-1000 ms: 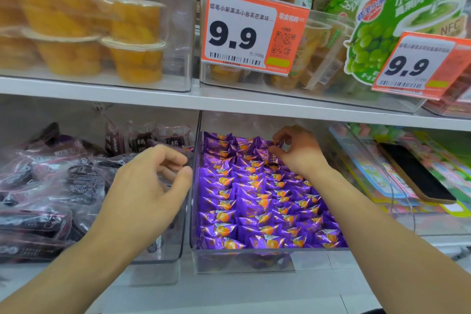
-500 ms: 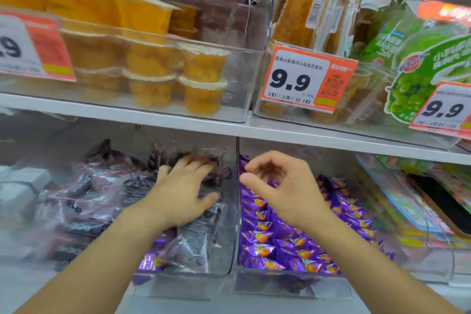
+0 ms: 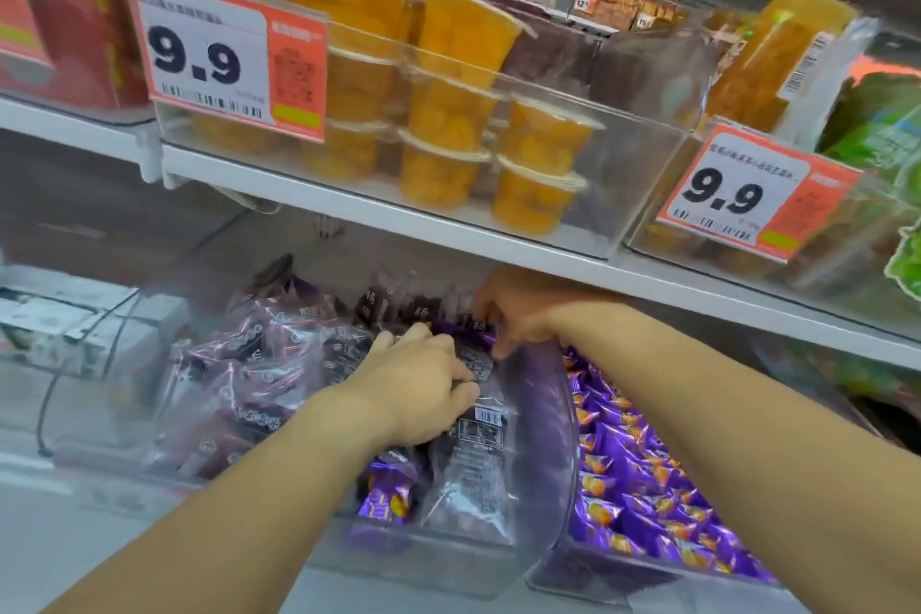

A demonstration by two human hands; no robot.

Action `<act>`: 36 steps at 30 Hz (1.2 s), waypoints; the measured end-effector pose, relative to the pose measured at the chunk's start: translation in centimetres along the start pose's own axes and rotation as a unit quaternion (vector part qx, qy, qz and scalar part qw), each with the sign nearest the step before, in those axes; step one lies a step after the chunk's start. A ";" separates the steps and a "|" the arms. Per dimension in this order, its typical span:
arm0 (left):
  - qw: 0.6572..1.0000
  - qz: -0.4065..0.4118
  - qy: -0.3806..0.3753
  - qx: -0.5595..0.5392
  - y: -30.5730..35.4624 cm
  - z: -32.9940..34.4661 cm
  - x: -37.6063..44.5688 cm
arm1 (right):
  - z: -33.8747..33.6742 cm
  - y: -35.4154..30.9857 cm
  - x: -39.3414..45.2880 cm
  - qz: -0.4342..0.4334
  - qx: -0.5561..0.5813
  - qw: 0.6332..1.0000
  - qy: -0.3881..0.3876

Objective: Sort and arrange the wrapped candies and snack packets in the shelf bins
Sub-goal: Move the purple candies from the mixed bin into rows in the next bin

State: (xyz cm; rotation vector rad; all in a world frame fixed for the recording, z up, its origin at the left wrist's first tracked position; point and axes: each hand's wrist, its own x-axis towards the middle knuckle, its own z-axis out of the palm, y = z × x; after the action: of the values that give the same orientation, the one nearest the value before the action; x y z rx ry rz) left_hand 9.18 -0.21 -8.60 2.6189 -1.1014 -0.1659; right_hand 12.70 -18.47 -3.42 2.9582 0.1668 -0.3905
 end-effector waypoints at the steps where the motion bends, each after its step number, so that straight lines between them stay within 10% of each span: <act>1: 1.000 -0.001 -0.003 -0.002 -0.1 0.0 0.0 | 0.0 -0.3 0.3 -0.007 -0.023 1.000 -0.003; 15: 0.998 0.004 -0.065 -0.021 -0.5 -0.7 -1.5 | 0.7 -1.5 1.8 -0.019 0.126 0.987 0.100; 27: 0.988 0.021 0.052 -0.145 -1.2 -0.2 -2.4 | 0.6 -3.0 0.0 -0.004 0.187 0.970 0.155; 31: 0.895 -0.114 0.235 -0.361 -1.3 -2.3 -3.9 | 0.1 -3.9 -4.7 -0.026 0.228 0.948 0.221; 36: 0.742 -0.249 0.049 -0.620 2.5 -4.4 -6.2 | 1.9 -6.3 -10.8 -0.122 0.310 0.886 0.322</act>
State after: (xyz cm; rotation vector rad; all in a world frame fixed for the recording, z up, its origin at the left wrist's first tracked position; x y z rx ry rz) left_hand 4.11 3.58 -3.66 1.5332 -0.0326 -0.6128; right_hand 1.07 -13.55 -3.27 3.5817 0.5888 0.6733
